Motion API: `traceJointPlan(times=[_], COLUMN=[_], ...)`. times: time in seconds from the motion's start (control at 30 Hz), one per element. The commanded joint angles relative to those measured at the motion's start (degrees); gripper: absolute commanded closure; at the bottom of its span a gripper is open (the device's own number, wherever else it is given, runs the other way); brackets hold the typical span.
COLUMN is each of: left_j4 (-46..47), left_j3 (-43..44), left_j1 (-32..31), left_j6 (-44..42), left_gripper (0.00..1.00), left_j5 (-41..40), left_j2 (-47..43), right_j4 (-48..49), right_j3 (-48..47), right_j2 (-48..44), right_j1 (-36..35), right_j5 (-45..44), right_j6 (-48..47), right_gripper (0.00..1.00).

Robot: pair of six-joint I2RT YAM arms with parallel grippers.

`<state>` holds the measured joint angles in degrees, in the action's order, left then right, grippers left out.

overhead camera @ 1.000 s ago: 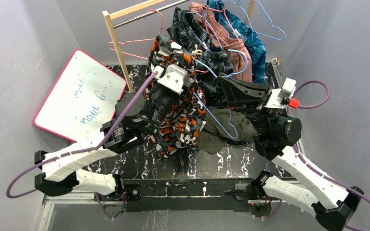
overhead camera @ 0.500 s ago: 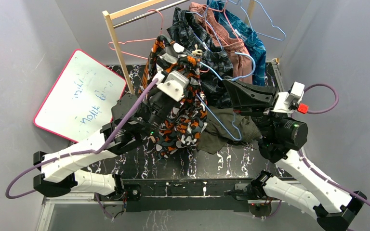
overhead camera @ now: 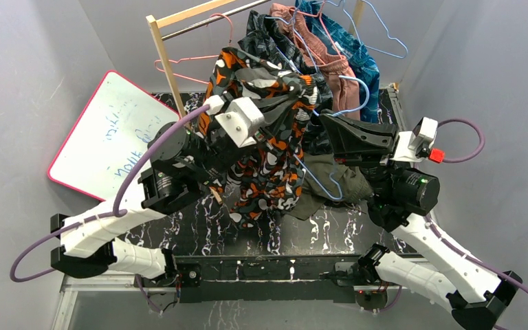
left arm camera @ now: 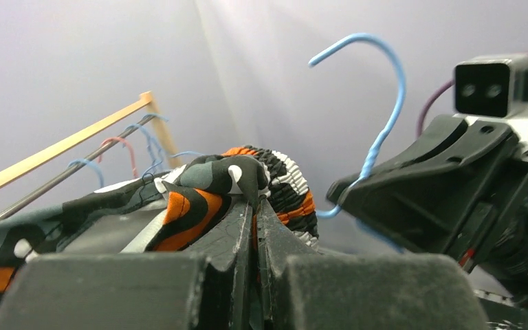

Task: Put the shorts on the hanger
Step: Hang the shorts on the hanger.

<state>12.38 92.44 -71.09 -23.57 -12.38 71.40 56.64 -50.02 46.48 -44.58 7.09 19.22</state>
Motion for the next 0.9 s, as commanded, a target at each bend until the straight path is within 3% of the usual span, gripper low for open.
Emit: traceJointPlan(times=[0.0,0.2,0.43,0.47,0.53,0.57,0.7,0.87], left_j4=[-1.84,-8.53,-14.96,-16.37,-18.65,-18.74,-18.66,-21.02], left_j3=[7.44,9.28,0.24,-0.22,-0.86,-1.07,-0.36,0.74], left_j1=[-0.29,-0.27,-0.28,-0.23,-0.23,-0.32,-0.28,-0.27], left_j6=[4.26,8.45,11.55,11.82,12.57,12.98,13.64,12.78], left_gripper=[1.0,1.0,1.0,0.93,0.57,0.5,0.24,0.09], left_j5=[9.78,18.22,20.94,20.65,20.27,20.14,19.68,22.55], left_j2=[3.31,3.68,-5.76,-6.14,-7.35,-8.01,-9.49,-12.69], right_j4=[4.25,10.6,21.8,23.09,24.89,25.62,27.5,24.96], right_j3=[-1.18,-0.71,0.02,-0.01,-0.5,-0.78,-1.58,-0.29], right_j2=[0.6,1.09,0.79,1.07,1.67,2.07,2.97,0.37], right_j1=[0.16,0.18,0.12,0.18,0.14,0.11,0.15,0.16], right_j5=[0.99,0.02,-1.93,-2.09,-2.45,-2.39,-2.03,-4.1], right_j6=[2.13,5.38,12.98,13.89,15.58,16.39,18.36,14.39], right_gripper=[1.0,1.0,1.0,1.0,1.0,1.0,1.0,1.0])
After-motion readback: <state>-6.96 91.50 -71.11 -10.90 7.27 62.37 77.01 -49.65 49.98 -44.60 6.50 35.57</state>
